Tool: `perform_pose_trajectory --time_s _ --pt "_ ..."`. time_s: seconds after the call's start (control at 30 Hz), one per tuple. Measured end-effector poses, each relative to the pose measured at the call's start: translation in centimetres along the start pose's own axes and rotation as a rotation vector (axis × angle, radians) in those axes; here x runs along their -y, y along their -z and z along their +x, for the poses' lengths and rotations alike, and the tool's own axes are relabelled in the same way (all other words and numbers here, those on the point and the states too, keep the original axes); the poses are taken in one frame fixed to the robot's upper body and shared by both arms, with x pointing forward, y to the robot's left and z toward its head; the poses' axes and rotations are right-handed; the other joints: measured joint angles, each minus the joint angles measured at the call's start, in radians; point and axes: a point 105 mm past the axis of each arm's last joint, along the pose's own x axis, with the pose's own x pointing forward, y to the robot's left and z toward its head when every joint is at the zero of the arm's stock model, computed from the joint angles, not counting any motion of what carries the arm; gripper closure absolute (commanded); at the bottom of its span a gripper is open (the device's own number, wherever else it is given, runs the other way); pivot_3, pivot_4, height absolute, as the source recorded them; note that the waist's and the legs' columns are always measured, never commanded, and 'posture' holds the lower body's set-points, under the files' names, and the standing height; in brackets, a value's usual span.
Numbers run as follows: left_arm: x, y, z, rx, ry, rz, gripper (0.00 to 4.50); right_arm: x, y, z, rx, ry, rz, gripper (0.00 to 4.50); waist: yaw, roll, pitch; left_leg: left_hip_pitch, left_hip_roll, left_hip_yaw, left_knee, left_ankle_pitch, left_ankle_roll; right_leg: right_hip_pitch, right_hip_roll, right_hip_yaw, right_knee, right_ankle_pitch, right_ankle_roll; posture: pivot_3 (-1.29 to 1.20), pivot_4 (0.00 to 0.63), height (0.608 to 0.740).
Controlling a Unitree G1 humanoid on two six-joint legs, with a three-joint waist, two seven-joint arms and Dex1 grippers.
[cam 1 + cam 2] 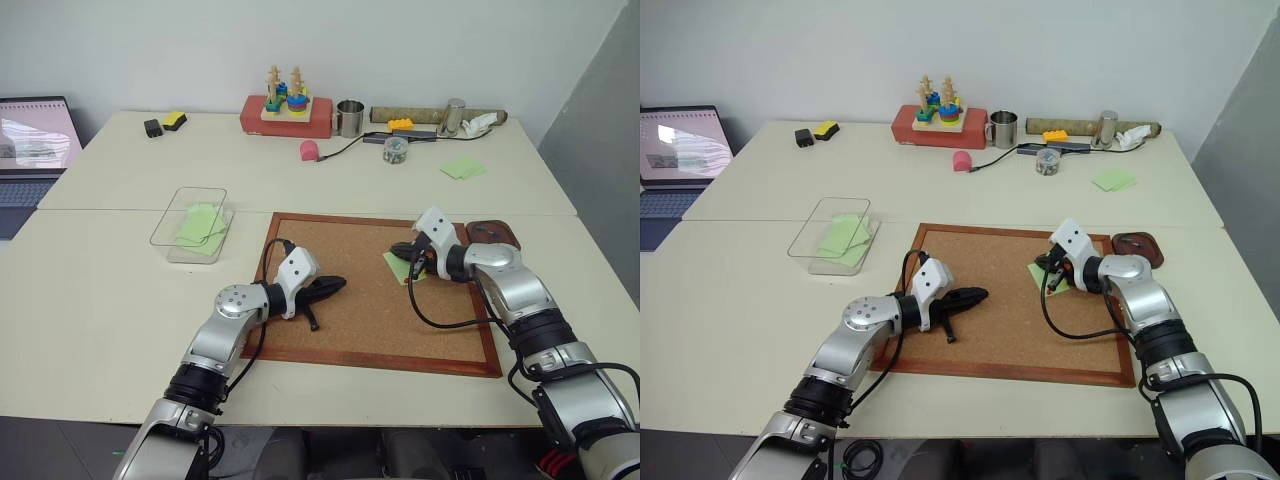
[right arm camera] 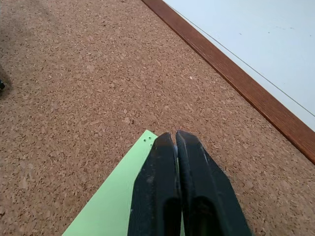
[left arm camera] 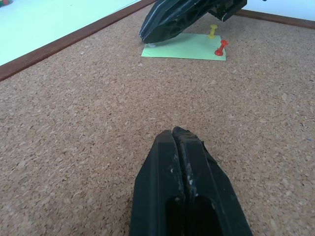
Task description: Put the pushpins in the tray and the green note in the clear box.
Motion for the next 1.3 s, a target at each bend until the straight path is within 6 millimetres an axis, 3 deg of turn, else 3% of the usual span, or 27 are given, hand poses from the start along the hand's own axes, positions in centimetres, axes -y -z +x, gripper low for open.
perform_pose_trajectory --time_s 0.77,1.3 --pt "0.1 0.2 0.3 -0.004 -0.010 -0.003 4.50 0.0 -0.1 -0.7 0.018 0.019 0.041 4.49 0.002 0.000 0.000 0.000 -0.001 0.000 0.000 0.000 0.000 0.000 0.000 0.000 0.000 0.000 0.000 0.00 0.150 0.740" --pt "0.1 0.5 0.4 -0.021 -0.022 0.005 4.50 0.2 -3.0 -1.5 0.114 0.033 0.016 4.49 0.000 0.002 -0.001 0.002 0.000 0.000 0.000 0.000 0.000 0.002 0.000 0.000 0.000 0.000 0.001 0.00 0.150 0.740"
